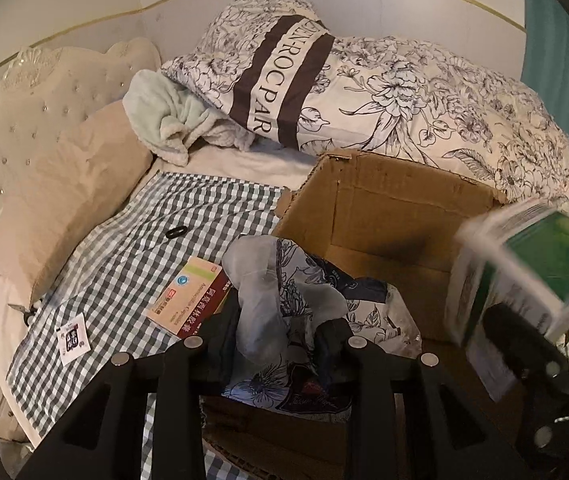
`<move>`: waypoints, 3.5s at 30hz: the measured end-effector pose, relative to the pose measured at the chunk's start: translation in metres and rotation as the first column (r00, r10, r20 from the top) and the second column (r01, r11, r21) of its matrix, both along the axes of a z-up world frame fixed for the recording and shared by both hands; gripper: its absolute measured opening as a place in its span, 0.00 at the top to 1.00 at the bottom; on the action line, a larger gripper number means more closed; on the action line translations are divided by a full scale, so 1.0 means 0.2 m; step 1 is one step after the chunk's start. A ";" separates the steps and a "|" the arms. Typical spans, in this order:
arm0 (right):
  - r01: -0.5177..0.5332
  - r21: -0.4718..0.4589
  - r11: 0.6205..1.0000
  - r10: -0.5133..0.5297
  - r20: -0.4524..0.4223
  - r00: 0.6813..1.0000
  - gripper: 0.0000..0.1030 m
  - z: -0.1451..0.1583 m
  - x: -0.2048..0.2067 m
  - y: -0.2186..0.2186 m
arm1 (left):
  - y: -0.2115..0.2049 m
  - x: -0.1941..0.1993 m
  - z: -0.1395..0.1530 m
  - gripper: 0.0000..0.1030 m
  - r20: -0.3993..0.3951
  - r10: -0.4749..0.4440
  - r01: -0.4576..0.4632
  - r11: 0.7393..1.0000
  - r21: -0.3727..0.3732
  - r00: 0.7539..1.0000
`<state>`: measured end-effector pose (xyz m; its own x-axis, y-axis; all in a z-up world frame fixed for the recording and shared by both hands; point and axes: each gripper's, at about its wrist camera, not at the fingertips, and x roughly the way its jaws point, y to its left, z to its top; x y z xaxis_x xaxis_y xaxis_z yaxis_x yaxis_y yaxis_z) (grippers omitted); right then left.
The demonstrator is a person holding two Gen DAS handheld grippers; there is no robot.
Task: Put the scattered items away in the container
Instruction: 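Open both tools to drop the medicine box and pouch into the cardboard box, then move both tools back over the remaining items on the checkered cloth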
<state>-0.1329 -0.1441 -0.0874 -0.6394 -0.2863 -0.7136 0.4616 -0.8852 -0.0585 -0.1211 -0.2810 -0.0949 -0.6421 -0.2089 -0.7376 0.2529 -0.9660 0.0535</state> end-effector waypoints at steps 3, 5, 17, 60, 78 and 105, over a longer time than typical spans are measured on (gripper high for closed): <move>0.000 0.008 1.000 0.000 -0.004 1.000 0.05 -0.01 0.00 -0.01 | 0.00 0.00 0.00 0.60 -0.010 -0.009 0.009 1.000 0.010 1.000; 0.004 0.001 1.000 -0.004 -0.002 1.000 0.05 -0.01 -0.01 0.00 | 0.00 -0.01 0.00 0.57 -0.012 -0.010 0.010 1.000 0.017 1.000; 0.002 -0.021 1.000 -0.002 -0.021 1.000 0.04 0.04 -0.01 0.01 | -0.03 0.01 0.07 0.25 -0.054 0.043 -0.041 0.998 0.041 0.998; 0.187 -0.127 0.974 -0.212 -0.225 0.951 0.00 0.58 0.35 0.74 | 0.50 0.25 0.61 0.00 -0.263 -0.064 0.047 0.996 -0.071 0.963; 0.293 -0.142 0.946 -0.323 -0.295 0.899 0.00 0.77 0.56 1.15 | 0.89 0.37 0.79 0.00 -0.350 -0.174 0.164 0.985 -0.058 0.920; 0.421 -0.126 0.898 -0.439 -0.299 0.847 0.00 0.71 0.56 1.70 | 1.42 0.32 0.68 0.00 -0.322 -0.327 0.300 0.945 -0.132 0.888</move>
<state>-0.0211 0.1969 0.0543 -0.8934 0.0377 -0.4478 -0.0010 -0.9966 -0.0818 -0.0565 0.0030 0.0409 -0.8894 -0.0025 -0.4572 -0.0468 -0.9943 0.0963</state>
